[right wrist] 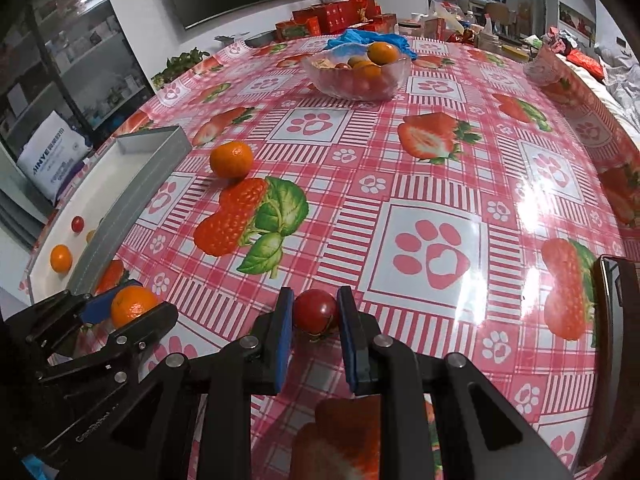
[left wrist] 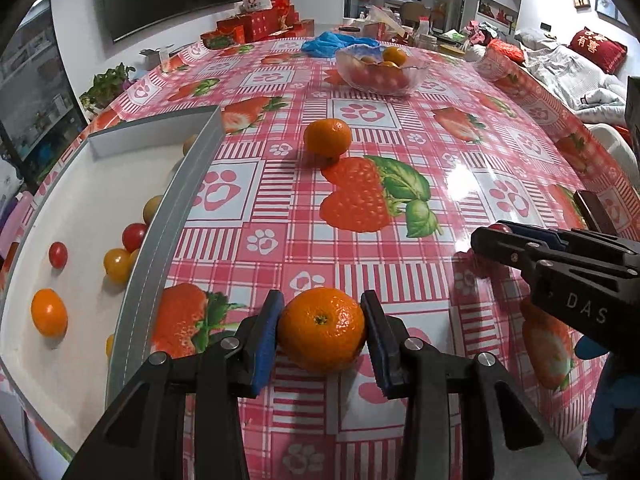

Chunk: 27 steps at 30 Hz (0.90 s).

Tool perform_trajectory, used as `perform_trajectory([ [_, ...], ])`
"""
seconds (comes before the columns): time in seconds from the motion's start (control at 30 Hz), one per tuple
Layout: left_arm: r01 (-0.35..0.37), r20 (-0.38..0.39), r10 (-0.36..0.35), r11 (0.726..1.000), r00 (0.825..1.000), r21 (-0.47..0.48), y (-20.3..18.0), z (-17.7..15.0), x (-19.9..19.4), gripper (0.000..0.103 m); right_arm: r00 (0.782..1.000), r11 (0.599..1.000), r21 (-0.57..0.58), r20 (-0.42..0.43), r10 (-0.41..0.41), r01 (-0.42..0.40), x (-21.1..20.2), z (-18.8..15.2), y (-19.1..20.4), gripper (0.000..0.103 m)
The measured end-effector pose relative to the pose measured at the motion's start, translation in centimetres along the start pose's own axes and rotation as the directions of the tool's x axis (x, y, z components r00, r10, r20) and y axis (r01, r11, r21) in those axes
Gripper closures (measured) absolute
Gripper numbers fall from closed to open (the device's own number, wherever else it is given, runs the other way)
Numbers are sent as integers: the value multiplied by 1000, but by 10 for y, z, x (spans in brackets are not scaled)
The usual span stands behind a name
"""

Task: Organize fruits
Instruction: 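Hold the orange and red tomato closed in both grippers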

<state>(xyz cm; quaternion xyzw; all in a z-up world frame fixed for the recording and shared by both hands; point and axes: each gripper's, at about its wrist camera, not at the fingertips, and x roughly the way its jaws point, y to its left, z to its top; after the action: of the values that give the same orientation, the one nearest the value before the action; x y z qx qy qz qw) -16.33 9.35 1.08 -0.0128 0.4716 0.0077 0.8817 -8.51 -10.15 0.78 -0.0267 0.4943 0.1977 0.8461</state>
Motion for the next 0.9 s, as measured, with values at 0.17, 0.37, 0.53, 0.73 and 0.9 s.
perform_trajectory([
  [0.17,5,5,-5,1000,1000,-2,1,-2,-1,62,1000,1000,-4,1,-5,5,0,0,1,79],
  [0.37,5,7,-5,1000,1000,-2,1,-3,-2,62,1000,1000,-4,2,-5,5,0,0,1,79],
  [0.53,5,8,-5,1000,1000,-2,0,-3,-2,62,1000,1000,-9,3,-10,10,0,-1,1,79],
  [0.73,6,8,-5,1000,1000,-2,0,-3,-2,62,1000,1000,-8,4,-10,10,0,-1,3,79],
  [0.9,5,9,-5,1000,1000,-3,1,-3,-2,62,999,998,-41,17,-38,38,0,-2,6,79],
])
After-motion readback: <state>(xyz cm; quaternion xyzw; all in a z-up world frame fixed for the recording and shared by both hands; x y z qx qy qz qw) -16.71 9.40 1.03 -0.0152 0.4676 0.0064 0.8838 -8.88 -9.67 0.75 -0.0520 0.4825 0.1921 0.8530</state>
